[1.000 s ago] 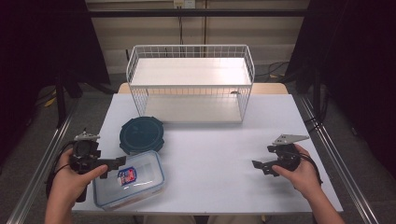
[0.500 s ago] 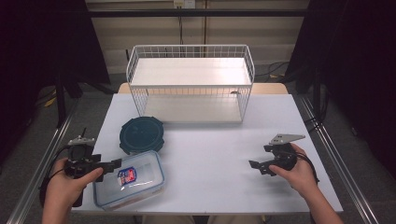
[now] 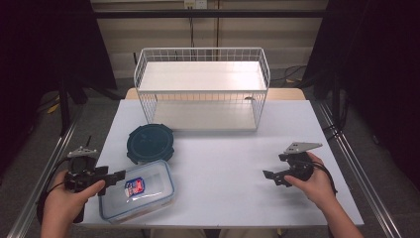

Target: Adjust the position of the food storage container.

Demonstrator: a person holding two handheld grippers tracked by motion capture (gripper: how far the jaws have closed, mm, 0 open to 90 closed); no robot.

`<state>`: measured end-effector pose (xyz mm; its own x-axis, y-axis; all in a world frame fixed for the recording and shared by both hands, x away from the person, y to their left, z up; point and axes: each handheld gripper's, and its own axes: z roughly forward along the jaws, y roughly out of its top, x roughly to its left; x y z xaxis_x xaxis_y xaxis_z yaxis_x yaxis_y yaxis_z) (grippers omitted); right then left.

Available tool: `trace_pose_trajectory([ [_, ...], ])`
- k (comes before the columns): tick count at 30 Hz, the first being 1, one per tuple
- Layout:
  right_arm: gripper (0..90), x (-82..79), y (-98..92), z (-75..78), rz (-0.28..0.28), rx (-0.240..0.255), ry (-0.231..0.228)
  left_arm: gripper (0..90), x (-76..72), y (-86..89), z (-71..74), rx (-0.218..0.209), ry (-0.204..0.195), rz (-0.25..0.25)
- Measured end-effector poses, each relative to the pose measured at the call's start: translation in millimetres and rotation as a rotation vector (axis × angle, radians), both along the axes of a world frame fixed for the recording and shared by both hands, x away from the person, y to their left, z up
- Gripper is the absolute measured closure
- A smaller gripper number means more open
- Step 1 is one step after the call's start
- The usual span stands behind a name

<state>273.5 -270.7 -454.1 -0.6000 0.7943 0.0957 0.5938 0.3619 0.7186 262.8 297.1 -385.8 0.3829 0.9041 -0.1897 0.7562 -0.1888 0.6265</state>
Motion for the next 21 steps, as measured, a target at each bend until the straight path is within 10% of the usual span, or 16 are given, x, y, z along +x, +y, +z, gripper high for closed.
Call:
trace_pose_trajectory([
  [11, 9.2, 0.0, 0.7, -0.3, 0.001, 0.003, 0.001, 30.3, 0.2, 1.2, -1.2, -0.002, 0.012, 0.017],
  [21, 9.2, 0.2, 1.9, 0.5, 0.011, -0.003, -0.011, 51.4, -3.4, 10.6, 2.5, 0.019, 0.034, 0.079],
])
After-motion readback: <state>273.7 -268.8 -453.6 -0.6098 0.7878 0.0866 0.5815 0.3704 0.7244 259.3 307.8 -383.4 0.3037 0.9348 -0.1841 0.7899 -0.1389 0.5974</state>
